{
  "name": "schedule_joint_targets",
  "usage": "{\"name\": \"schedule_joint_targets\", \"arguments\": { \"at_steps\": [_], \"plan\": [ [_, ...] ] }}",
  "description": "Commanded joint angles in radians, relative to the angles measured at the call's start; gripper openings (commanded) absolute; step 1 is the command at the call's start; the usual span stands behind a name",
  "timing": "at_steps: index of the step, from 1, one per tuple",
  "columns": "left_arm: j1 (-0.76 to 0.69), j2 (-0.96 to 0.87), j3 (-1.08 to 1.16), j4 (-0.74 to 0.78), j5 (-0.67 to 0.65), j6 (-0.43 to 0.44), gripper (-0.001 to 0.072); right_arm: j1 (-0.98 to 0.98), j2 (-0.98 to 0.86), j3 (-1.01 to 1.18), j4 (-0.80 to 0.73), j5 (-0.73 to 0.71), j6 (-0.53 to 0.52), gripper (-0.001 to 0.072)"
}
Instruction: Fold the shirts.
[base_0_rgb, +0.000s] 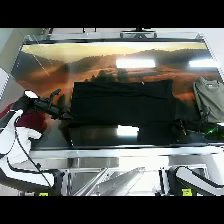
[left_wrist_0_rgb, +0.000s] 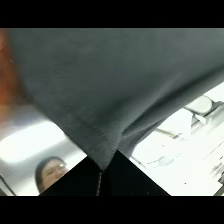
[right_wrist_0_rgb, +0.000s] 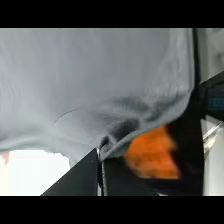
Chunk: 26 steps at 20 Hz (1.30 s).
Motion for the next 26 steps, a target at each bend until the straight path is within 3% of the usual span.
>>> {"name": "schedule_joint_targets", "arguments": {
  "at_steps": [1,3,7,10,14,21,26],
  "plan": [
    [0.059,0.001,0.001,-0.004,-0.017,-0.001,0.0017,-0.021,0.005,0.071,-0.018,-0.019,0.034,0.0024],
    [0.06,0.001,0.002,-0.014,-0.018,0.0,0.0017,-0.018,0.0,0.1,0.043,-0.016,0.024,0.0024],
    [0.06,0.0,0.036,-0.172,0.005,0.043,0.0017,0.048,-0.015,0.185,0.175,-0.086,-0.02,0.0024],
    [0.045,0.0,0.161,-0.177,0.019,0.04,0.0017,0.135,-0.094,0.301,0.237,-0.132,-0.02,0.0024],
    [-0.003,-0.022,0.315,-0.176,0.132,0.038,0.0019,0.243,-0.273,0.504,0.277,-0.176,-0.019,0.0024],
    [-0.066,-0.309,0.594,-0.176,0.122,0.004,0.0016,0.3,-0.587,0.826,0.316,-0.204,-0.027,0.0025],
    [-0.093,-0.502,0.784,-0.176,0.117,-0.006,0.0016,0.307,-0.702,0.869,0.323,-0.219,-0.12,0.0028]
  ]
}}
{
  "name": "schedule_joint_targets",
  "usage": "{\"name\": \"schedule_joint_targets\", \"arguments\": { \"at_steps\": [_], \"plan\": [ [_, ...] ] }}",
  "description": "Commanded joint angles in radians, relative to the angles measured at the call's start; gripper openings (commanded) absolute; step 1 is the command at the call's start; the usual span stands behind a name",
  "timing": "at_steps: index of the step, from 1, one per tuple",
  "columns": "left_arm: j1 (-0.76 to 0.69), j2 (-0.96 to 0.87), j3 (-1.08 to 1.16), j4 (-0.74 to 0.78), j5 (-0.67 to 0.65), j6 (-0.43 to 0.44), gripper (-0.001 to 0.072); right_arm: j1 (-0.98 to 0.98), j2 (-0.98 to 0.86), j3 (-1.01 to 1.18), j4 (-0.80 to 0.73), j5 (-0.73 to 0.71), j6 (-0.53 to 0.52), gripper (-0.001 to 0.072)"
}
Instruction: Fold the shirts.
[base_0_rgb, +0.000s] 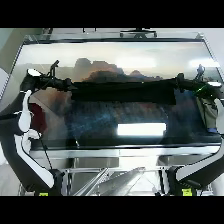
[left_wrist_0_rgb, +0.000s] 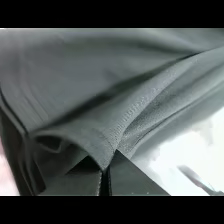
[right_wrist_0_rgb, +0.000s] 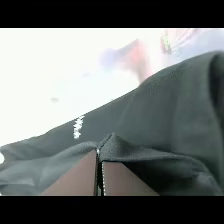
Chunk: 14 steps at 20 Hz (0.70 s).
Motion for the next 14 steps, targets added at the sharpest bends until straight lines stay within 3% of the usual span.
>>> {"name": "schedule_joint_targets", "arguments": {
  "at_steps": [1,5,6,7,8,10,12,14],
  "plan": [
    [-0.016,-0.127,0.133,-0.002,-0.014,-0.016,0.0018,0.004,-0.07,0.032,0.006,-0.014,-0.089,0.003],
    [-0.002,-0.168,0.223,0.012,-0.072,-0.021,0.0031,-0.003,-0.069,0.063,-0.011,-0.019,-0.166,0.0061],
    [0.002,-0.168,0.234,0.036,-0.087,-0.035,0.0193,-0.006,-0.069,0.072,-0.021,-0.027,-0.167,0.0204],
    [0.002,-0.168,0.24,0.065,-0.098,-0.061,0.0251,-0.01,-0.069,0.079,-0.021,-0.025,-0.169,0.0328],
    [0.004,-0.168,0.242,0.09,-0.114,-0.073,0.0251,-0.013,-0.069,0.084,-0.028,-0.024,-0.168,0.0375],
    [0.005,-0.159,0.243,0.145,-0.163,-0.09,0.0251,-0.026,-0.069,0.111,-0.101,-0.003,-0.162,0.0379],
    [0.018,-0.126,0.243,0.251,-0.2,-0.125,0.0252,-0.051,-0.069,0.168,-0.245,0.042,-0.08,0.0673],
    [0.035,-0.08,0.243,0.307,-0.219,-0.162,0.0251,-0.067,-0.071,0.206,-0.414,0.076,0.058,0.0697]
  ]
}}
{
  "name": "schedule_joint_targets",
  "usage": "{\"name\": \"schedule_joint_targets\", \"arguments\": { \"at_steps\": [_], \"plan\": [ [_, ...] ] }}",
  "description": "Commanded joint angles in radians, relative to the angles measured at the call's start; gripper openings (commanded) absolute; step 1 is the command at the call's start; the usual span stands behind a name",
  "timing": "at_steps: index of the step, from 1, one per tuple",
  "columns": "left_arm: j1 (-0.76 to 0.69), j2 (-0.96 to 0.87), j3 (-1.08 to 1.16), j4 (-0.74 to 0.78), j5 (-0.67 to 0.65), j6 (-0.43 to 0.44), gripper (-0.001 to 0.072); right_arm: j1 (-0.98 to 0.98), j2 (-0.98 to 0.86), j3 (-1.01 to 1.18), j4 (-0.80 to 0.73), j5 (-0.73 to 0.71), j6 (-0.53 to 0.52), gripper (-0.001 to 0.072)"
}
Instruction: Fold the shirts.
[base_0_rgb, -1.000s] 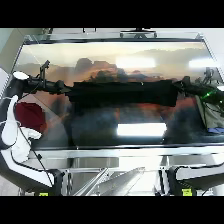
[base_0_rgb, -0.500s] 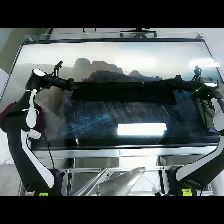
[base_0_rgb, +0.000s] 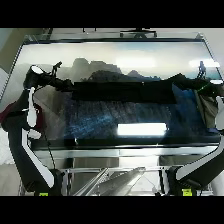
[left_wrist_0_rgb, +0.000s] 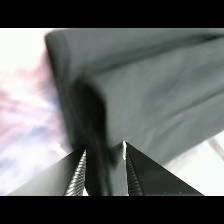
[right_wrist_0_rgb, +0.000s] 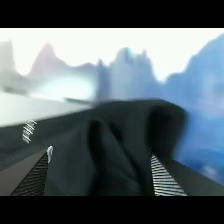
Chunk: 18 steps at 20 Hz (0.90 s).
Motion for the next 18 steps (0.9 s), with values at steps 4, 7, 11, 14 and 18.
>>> {"name": "schedule_joint_targets", "arguments": {
  "at_steps": [4,7,11,14,18],
  "plan": [
    [0.035,0.129,0.005,0.107,-0.057,-0.073,0.0252,-0.019,-0.055,0.053,-0.22,0.155,0.152,0.0698],
    [0.018,0.167,0.005,0.108,-0.058,-0.073,0.0251,-0.004,-0.114,0.053,-0.148,0.253,0.123,0.0698],
    [-0.014,0.177,0.005,0.107,-0.057,-0.073,0.0249,0.039,-0.134,0.058,-0.072,0.248,0.079,0.0633],
    [-0.064,0.177,0.005,0.107,-0.034,-0.072,0.0115,0.069,-0.134,0.103,-0.073,0.219,0.085,0.0075],
    [-0.173,0.172,0.005,0.107,0.037,-0.073,0.0009,0.093,-0.107,0.215,-0.081,0.279,0.156,0.0024]
  ]
}}
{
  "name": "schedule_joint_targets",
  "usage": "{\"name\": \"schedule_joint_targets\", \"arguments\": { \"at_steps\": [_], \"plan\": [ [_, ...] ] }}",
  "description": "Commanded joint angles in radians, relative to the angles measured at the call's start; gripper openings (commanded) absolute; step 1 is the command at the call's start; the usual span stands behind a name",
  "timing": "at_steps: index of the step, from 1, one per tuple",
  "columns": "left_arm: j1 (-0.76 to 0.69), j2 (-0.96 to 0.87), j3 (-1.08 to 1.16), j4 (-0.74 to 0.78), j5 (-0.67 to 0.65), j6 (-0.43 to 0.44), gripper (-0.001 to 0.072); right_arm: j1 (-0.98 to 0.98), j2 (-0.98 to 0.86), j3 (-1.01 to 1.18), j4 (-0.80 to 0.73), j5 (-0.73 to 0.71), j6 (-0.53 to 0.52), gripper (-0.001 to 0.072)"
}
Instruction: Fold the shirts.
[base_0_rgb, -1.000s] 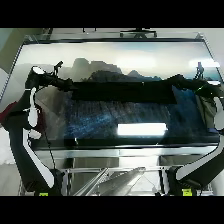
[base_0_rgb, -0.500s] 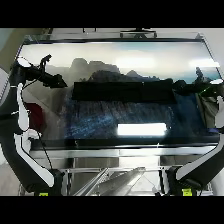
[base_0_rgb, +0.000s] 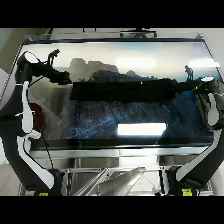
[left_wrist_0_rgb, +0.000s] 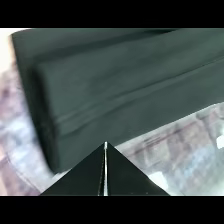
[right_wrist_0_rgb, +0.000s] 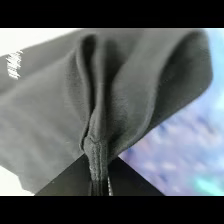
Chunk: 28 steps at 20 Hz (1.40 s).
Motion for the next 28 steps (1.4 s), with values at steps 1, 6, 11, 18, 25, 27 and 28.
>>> {"name": "schedule_joint_targets", "arguments": {
  "at_steps": [1,6,11,18,25,27,28],
  "plan": [
    [-0.107,-0.012,0.001,0.0,0.074,0.0,0.0009,0.028,0.032,0.098,0.011,0.073,0.062,0.0024],
    [-0.355,-0.124,0.001,0.0,0.298,-0.051,0.001,0.149,0.178,0.177,0.027,0.163,0.148,0.0024],
    [-0.529,-0.211,0.001,0.0,0.512,-0.089,0.0018,0.364,0.274,0.177,0.06,0.165,0.241,0.0024],
    [-0.521,-0.23,0.001,-0.161,0.523,-0.089,0.0026,0.563,0.27,0.176,0.052,0.083,0.287,0.0024],
    [-0.327,-0.11,0.001,-0.302,0.163,-0.089,0.0007,0.573,0.264,0.176,0.053,0.054,0.336,0.0024],
    [-0.21,-0.029,0.001,-0.303,0.001,-0.091,0.0006,0.578,0.263,0.176,0.057,0.015,0.34,0.0024],
    [-0.149,0.009,0.001,-0.303,-0.055,-0.113,0.0006,0.587,0.261,0.176,0.061,-0.021,0.348,0.0024]
  ]
}}
